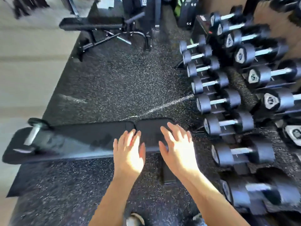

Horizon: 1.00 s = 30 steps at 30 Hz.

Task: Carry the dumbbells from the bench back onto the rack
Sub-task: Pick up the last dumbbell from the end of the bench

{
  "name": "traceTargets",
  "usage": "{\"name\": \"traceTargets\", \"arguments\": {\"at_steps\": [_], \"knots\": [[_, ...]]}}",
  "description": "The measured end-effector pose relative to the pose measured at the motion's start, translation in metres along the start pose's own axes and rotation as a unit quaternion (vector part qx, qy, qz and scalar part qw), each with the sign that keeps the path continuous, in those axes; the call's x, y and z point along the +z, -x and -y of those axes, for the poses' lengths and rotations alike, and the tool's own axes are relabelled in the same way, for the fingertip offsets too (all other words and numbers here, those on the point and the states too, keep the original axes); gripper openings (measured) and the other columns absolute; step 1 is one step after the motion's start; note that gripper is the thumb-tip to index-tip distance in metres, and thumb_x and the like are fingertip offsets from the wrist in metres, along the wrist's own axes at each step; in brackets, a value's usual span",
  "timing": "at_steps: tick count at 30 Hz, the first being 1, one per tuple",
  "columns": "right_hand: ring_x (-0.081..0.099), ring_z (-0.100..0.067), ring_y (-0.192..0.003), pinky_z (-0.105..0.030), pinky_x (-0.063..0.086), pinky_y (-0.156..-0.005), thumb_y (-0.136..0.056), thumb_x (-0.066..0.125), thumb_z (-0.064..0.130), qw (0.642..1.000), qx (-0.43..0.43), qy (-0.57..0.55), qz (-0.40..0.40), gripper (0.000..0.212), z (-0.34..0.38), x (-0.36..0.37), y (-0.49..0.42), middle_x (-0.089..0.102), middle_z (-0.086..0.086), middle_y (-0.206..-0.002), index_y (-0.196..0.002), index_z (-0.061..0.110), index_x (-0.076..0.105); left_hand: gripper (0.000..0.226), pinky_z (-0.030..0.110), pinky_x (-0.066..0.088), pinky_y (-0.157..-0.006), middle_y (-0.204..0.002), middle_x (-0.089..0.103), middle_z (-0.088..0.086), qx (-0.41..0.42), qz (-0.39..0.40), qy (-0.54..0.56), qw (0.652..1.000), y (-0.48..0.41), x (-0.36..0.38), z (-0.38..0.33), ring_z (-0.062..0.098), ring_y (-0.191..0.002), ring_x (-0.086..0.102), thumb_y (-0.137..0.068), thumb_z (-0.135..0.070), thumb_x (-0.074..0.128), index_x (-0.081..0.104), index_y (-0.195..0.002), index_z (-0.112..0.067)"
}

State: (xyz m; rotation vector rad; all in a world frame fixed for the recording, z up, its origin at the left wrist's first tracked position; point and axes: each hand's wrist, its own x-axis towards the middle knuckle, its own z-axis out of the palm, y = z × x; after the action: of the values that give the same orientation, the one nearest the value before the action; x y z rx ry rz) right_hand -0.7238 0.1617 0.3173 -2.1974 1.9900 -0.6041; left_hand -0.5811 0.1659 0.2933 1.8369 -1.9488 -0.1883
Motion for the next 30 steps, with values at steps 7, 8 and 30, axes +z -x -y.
{"name": "traceTargets", "arguments": {"at_steps": [7, 8, 30], "knots": [[0.052, -0.038, -0.119, -0.06, 0.037, -0.098, -0.078, 0.067, 0.018, 0.994, -0.09, -0.018, 0.055, 0.042, 0.128, 0.06, -0.029, 0.057, -0.017, -0.129, -0.118, 0.008, 0.059, 0.039, 0.054, 0.033, -0.101, -0.127, 0.056, 0.014, -0.127, -0.014, -0.017, 0.992, 0.005, -0.06, 0.129, 0.033, -0.121, 0.046, -0.083, -0.015, 0.062, 0.054, -0.12, -0.006], [0.051, -0.037, -0.12, -0.06, 0.036, -0.099, -0.079, 0.067, 0.019, 0.993, -0.103, -0.022, 0.062, 0.042, 0.141, 0.067, -0.034, 0.056, -0.017, -0.13, -0.119, 0.009, 0.059, 0.039, 0.054, 0.034, -0.1, -0.127, 0.056, 0.014, -0.139, -0.022, -0.023, 0.99, 0.006, -0.064, 0.144, 0.033, -0.121, 0.046, -0.083, -0.015, 0.061, 0.054, -0.12, -0.006], [0.059, -0.034, -0.111, -0.061, 0.045, -0.088, -0.073, 0.073, 0.028, 0.887, -0.438, -0.037, 0.14, 0.042, 0.376, 0.262, -0.265, 0.064, -0.012, -0.12, -0.11, 0.012, 0.063, 0.04, 0.06, 0.037, -0.097, -0.127, 0.054, 0.02, -0.447, -0.216, -0.003, 0.868, -0.115, -0.082, 0.396, 0.04, -0.119, 0.046, -0.08, -0.004, 0.064, 0.055, -0.118, -0.002]]}}
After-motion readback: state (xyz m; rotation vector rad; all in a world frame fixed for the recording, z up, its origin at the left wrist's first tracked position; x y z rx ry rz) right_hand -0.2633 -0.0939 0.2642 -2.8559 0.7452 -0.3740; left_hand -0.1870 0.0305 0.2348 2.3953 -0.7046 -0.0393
